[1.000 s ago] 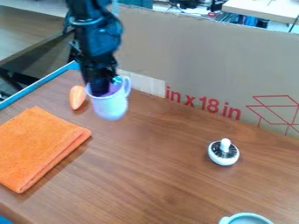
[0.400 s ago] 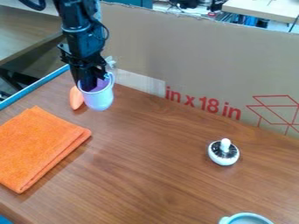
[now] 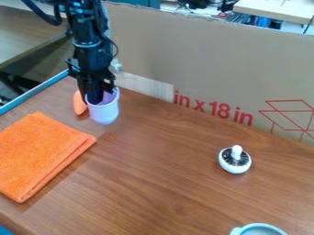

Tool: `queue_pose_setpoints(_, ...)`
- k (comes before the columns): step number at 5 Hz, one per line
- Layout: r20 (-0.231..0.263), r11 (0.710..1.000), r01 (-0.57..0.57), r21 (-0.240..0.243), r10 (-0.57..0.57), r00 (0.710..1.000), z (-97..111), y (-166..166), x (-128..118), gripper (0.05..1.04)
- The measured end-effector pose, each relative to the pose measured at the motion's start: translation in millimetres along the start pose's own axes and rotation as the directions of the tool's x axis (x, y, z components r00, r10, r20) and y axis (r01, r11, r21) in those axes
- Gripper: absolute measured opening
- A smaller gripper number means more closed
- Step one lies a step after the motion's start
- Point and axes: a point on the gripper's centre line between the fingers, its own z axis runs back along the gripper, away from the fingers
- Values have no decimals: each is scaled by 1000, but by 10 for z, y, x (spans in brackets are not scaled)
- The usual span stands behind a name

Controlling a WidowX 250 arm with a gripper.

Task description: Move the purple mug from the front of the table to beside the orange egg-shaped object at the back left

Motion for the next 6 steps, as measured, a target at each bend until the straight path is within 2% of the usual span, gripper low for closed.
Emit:
queue_pose_setpoints(1, -45, 1000, -23, -3, 23, 999, -184, 14, 1, 95)
queue_pose_setpoints(3, -57, 999, -45, -9, 44, 997, -216, 7, 13, 119)
queue_pose_setpoints(4, -70, 999, -51, -4, 51, 996, -209, -28, 10, 330)
queue_pose_setpoints(5, -7, 999, -45, 10, 45, 999, 82, -100, 66, 621)
queue_pose_setpoints(6, 81, 998, -64, 26, 62, 995, 432, -121, 20, 926)
